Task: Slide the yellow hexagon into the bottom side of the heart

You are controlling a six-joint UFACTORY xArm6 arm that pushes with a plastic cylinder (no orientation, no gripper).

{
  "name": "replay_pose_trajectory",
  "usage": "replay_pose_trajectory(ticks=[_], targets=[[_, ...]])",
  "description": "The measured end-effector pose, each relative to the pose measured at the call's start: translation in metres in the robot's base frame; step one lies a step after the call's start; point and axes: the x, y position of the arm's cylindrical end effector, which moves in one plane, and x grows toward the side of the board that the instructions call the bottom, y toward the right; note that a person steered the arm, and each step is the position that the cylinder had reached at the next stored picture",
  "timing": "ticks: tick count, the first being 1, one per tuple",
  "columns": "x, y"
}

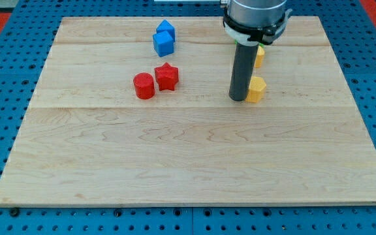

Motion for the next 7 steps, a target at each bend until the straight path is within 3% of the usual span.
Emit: replay_pose_trajectory(ticks=[2,4,5,6,7], targets=[[0.029,0.022],[-0.025,0.025],[-0.025,0.024],[0.003,0.041],[-0.005,0.071]])
